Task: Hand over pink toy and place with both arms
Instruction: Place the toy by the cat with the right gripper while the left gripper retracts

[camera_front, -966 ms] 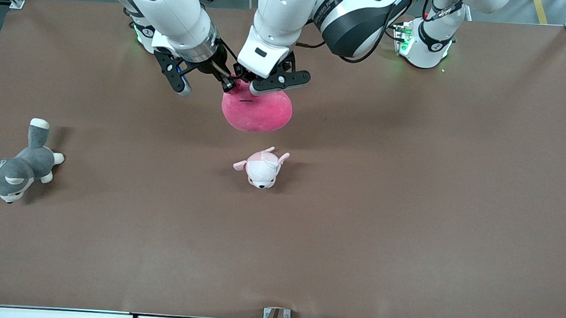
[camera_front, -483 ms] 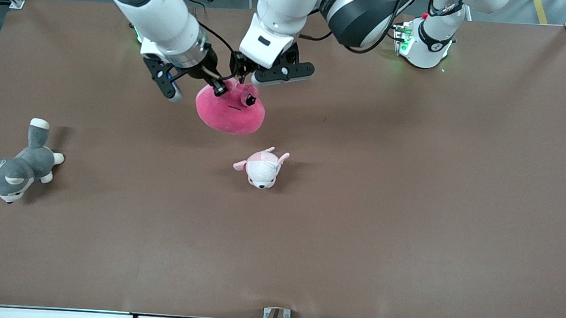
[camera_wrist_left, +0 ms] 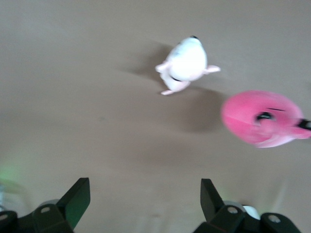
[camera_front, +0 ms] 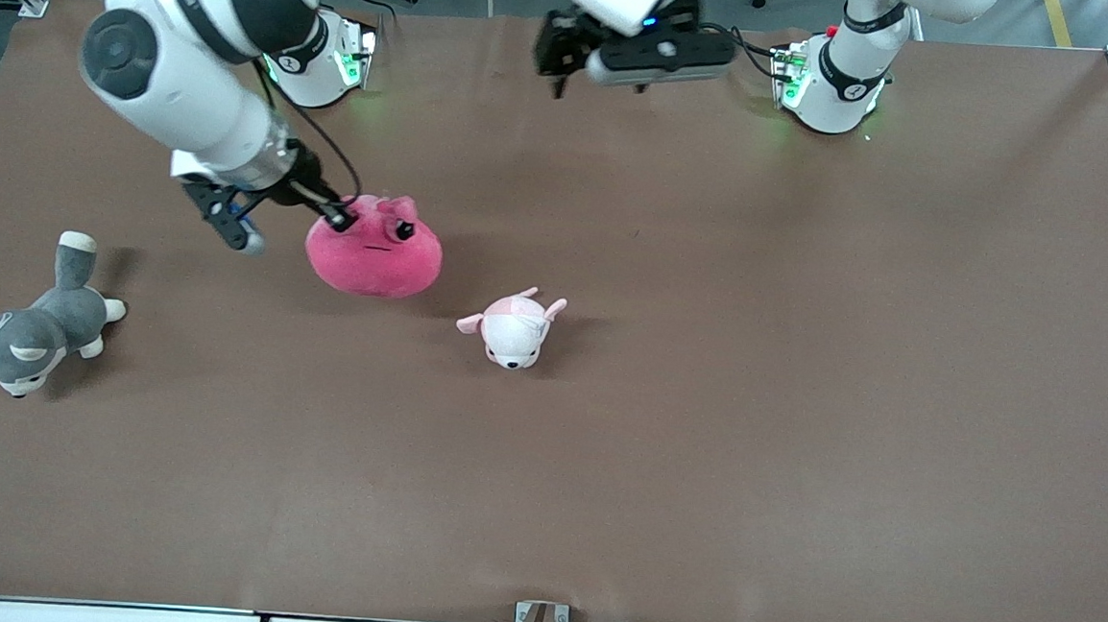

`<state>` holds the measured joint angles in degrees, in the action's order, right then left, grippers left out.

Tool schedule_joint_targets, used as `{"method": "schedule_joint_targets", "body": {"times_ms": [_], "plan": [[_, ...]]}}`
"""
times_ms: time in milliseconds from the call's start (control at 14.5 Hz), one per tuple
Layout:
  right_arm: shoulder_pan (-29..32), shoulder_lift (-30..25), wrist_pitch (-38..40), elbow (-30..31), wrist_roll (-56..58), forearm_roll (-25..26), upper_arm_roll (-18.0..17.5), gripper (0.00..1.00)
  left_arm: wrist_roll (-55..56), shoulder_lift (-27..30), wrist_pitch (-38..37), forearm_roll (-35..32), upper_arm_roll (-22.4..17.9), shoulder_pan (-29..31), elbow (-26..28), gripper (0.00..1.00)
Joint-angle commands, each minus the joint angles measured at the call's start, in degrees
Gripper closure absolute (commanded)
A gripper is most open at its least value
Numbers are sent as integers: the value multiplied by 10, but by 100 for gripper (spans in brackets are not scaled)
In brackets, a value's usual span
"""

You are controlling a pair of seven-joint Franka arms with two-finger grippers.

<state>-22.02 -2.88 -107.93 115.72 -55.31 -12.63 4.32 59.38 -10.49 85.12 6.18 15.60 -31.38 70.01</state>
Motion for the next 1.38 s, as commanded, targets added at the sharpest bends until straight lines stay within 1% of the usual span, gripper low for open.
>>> {"method": "schedule_joint_targets", "body": {"times_ms": [0, 138, 276, 414, 552, 690, 897, 1034, 1103, 1241, 1310], "plan": [[86, -34, -23, 67, 125, 1, -10, 100, -120, 64, -42, -1, 0, 69, 46, 0], [137, -34, -39, 96, 206, 1, -11, 100, -220, 106, -43, -1, 0, 128, 92, 0], [172, -34, -57, 121, 260, 0, -11, 100, -327, 135, -41, -2, 0, 185, 135, 0], [187, -31, -77, 137, 286, 0, -10, 100, -390, 150, -33, -30, 0, 216, 172, 0], [190, -26, -102, 145, 299, 0, -10, 100, -452, 149, -8, -68, 0, 237, 200, 0], [190, -6, -126, 145, 304, -1, -10, 100, -485, 135, 10, -69, 0, 281, 201, 0], [190, 15, -151, 144, 310, 0, -10, 99, -492, 107, 14, -78, -1, 305, 199, 0], [191, 33, -167, 142, 320, -1, -10, 96, -502, 91, 22, -85, -2, 310, 199, 0], [198, 43, -175, 139, 323, -1, -11, 91, -511, 82, 28, -88, -2, 312, 199, 0], [203, 61, -176, 123, 323, -5, -11, 54, -512, 78, 29, -89, -2, 310, 197, 0], [206, 64, -175, 117, 323, -5, -11, 15, -514, 78, 29, -88, -1, 311, 194, 0]]}}
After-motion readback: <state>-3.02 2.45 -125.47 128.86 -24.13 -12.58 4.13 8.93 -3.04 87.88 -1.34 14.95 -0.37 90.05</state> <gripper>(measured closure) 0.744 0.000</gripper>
